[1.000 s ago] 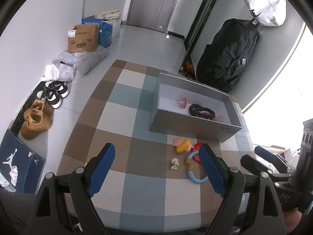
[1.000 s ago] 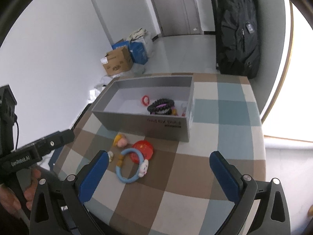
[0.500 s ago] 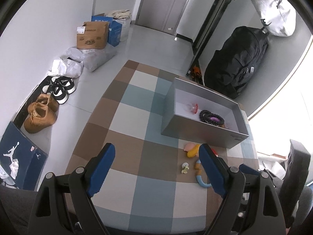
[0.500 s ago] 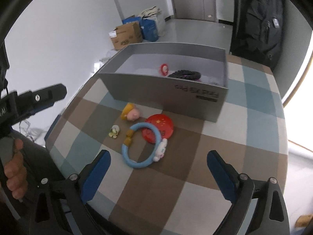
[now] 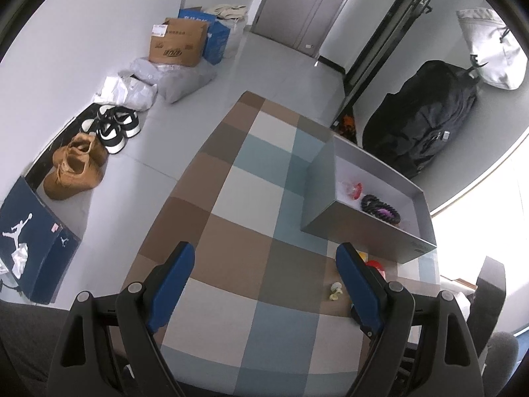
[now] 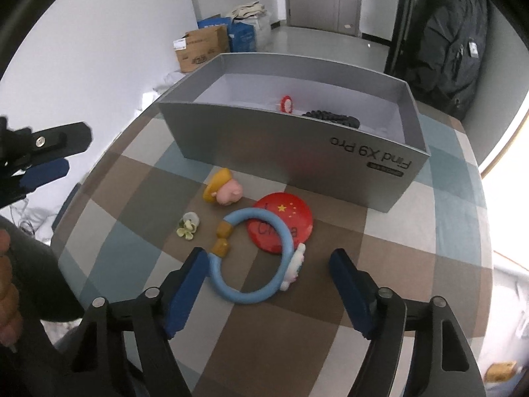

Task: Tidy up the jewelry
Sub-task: 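Withdraw both tools from the box back over the remaining pile, then grasp the blue ring with white charm using the right tool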

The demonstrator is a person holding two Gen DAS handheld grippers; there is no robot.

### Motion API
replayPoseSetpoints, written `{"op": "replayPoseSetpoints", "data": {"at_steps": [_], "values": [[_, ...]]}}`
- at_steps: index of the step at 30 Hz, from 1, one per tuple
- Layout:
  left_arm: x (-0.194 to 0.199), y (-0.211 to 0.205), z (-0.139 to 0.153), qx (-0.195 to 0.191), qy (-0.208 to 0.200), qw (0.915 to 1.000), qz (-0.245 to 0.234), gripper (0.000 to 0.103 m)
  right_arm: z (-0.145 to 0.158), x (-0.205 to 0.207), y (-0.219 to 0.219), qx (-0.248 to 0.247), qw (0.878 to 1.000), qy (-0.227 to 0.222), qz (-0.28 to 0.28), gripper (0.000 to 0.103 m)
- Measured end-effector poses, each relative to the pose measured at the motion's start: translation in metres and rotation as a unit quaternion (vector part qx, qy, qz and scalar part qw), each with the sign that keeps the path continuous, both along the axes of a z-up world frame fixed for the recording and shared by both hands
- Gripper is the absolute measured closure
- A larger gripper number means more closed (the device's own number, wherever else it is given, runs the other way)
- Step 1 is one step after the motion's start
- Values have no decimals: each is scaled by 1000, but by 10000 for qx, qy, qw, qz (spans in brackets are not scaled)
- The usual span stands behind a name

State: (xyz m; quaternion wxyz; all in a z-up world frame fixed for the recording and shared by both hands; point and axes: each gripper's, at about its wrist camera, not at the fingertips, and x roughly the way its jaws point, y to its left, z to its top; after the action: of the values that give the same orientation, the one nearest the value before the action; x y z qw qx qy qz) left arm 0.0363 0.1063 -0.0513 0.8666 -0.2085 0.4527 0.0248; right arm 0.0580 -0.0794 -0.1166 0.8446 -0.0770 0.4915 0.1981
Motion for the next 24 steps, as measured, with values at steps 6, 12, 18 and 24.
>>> {"op": "replayPoseSetpoints", "data": {"at_steps": [6, 12, 18, 24], "values": [[-2, -6, 2, 174, -22, 9998, -45, 19, -1, -11, 16, -311, 9989, -213, 261, 43], [-1, -2, 1, 183, 20, 9998, 81, 19, 1, -9, 18, -216, 9993, -128, 275, 44], [0, -7, -2, 228, 75, 9997, 28, 19, 4, -7, 7, 102, 9996, 46, 241, 44], [-1, -19, -4, 366, 120, 9989, -261, 19, 14, -7, -14, 568, 9983, 130, 54, 44]]}}
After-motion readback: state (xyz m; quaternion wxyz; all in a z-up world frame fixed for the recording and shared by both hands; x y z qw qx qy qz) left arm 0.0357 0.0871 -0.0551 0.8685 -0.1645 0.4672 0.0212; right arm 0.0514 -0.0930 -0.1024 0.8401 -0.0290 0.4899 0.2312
